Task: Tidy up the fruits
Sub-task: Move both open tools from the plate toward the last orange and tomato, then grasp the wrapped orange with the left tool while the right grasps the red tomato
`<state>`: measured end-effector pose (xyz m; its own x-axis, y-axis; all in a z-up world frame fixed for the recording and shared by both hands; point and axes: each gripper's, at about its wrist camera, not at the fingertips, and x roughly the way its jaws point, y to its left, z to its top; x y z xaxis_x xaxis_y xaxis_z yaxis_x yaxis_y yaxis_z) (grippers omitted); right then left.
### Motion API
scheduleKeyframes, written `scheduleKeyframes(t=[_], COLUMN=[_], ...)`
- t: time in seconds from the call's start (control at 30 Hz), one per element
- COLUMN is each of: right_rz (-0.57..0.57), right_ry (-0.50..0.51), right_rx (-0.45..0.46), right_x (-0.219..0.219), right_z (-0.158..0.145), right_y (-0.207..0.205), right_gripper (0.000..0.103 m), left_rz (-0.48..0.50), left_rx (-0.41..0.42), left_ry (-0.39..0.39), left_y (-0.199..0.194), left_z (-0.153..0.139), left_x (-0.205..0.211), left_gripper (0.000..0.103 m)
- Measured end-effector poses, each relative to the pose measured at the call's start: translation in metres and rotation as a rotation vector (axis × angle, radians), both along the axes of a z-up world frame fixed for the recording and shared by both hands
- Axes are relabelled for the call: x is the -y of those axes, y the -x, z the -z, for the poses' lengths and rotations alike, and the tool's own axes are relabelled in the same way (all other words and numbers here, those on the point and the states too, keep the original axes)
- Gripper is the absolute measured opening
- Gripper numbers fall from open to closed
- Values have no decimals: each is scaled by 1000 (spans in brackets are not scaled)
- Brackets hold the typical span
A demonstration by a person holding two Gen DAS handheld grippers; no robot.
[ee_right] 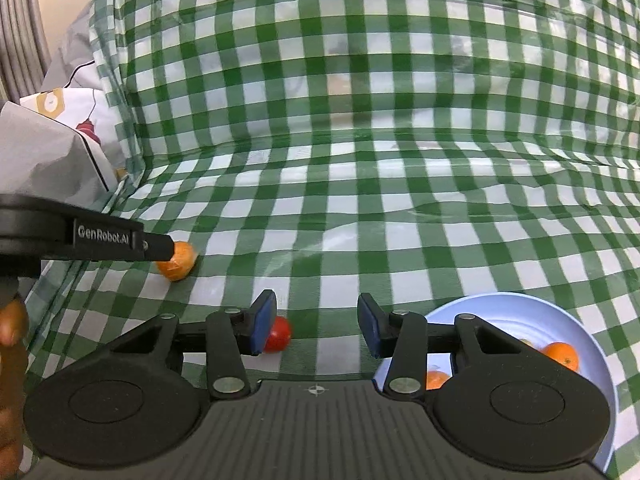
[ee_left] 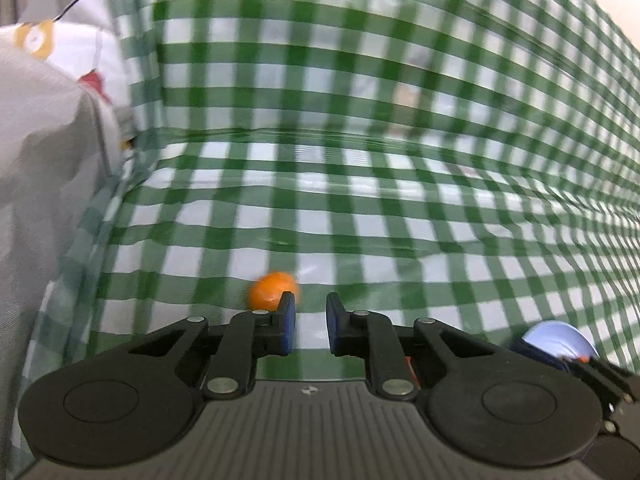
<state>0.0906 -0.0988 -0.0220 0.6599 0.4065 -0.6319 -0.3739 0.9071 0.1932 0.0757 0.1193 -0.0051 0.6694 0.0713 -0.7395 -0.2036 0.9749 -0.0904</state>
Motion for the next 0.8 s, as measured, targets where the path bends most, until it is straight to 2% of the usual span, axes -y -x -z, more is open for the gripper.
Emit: scheduleKeyframes(t=[0.13, 0.27, 0.43, 0.5, 0.6, 0.8], right_rz=[-23, -50, -77, -79, -82, -89], right_ry=[-9, -12, -7, -7, -4, 22], right_rx=[-19, -34, -44, -57, -77, -101], right_x=[-6, -17, -33, -37, -42, -50], right_z=[6, 13, 18, 21, 26, 33], right_y=[-3, -3, -2, -3, -4, -7], right_gripper=[47, 48, 49, 50, 50, 55], left_rz=[-61, -114, -140, -140, -123, -101], left_rx=[-7, -2, -4, -14, -24, -43], left_ry=[22, 65, 84, 87, 81, 52], left_y=[-4, -7, -12, -16, -23, -34], left_z=[5, 8, 18, 23, 30, 44], left_x=[-17, -32, -36, -35, -31, -24], left_gripper=[18, 24, 55, 62, 66, 66])
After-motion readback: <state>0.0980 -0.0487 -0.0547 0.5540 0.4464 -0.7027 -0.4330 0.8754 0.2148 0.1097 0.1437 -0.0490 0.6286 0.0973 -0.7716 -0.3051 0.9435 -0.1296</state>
